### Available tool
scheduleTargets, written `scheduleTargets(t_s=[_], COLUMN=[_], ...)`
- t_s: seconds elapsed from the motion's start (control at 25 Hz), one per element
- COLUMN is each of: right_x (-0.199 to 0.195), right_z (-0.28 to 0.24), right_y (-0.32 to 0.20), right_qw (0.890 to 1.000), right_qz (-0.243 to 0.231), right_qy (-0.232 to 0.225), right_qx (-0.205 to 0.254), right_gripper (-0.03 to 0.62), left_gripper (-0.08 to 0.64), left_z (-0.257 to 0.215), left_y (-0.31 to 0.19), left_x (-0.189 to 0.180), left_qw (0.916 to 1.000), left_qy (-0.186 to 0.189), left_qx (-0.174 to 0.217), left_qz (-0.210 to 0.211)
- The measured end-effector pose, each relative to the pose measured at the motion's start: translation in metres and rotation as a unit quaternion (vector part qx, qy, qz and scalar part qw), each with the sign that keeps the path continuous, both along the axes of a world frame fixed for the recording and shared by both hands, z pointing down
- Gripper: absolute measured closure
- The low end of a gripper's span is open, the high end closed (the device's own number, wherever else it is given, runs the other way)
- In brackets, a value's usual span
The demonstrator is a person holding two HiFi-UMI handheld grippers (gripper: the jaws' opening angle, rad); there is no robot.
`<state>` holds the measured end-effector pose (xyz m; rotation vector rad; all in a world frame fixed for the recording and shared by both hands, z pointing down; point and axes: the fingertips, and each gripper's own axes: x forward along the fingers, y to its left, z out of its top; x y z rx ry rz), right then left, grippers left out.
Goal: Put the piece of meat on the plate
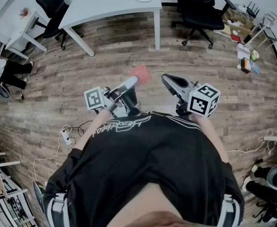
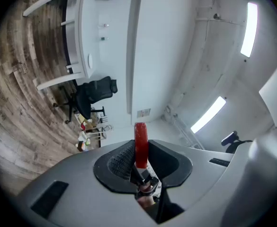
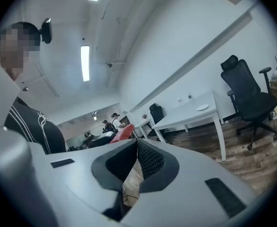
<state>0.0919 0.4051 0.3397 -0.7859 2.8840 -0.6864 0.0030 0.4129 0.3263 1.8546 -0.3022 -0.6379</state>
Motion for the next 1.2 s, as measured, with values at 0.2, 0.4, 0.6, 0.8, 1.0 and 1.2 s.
scheduleTargets(t_s=[0.2, 0.4, 0.6, 0.8, 1.0, 1.2], right_x=[0.004, 0.009, 0.013, 0.018, 0.029, 0.028], right_z=[-0.002, -0.004, -0.005, -0.001, 0.002, 0.015], right_y=[0.009, 0.011, 0.01, 0.011, 0.005, -0.003], right_qw=[1.0, 1.0, 1.0, 1.0, 1.0, 0.999], right_qz=[-0.003, -0.008, 0.003, 0.014, 0.028, 0.03], right_qy=[0.0, -0.021, 0.002, 0.006, -0.012, -0.016], right_qx=[-0.002, -0.009, 0.005, 0.009, -0.002, -0.023], right_gripper=[0.58, 0.581, 0.58, 0.58, 0.58, 0.58], left_gripper=[0.474, 0.474, 0.474, 0.474, 0.474, 0.474], left_z=[-0.003, 0.0, -0.003, 0.0, 0.008, 0.018], left_y=[0.011, 0.013, 0.01, 0.01, 0.008, 0.001], left_x=[0.007, 0.011, 0.012, 0.016, 0.022, 0.022], left_qw=[1.0, 1.0, 1.0, 1.0, 0.9998, 0.9994], left_qy=[-0.003, -0.006, -0.004, 0.001, -0.002, -0.001], left_qx=[0.003, 0.0, 0.0, -0.006, -0.017, -0.034], left_qz=[0.001, -0.002, -0.006, -0.004, 0.001, 0.004])
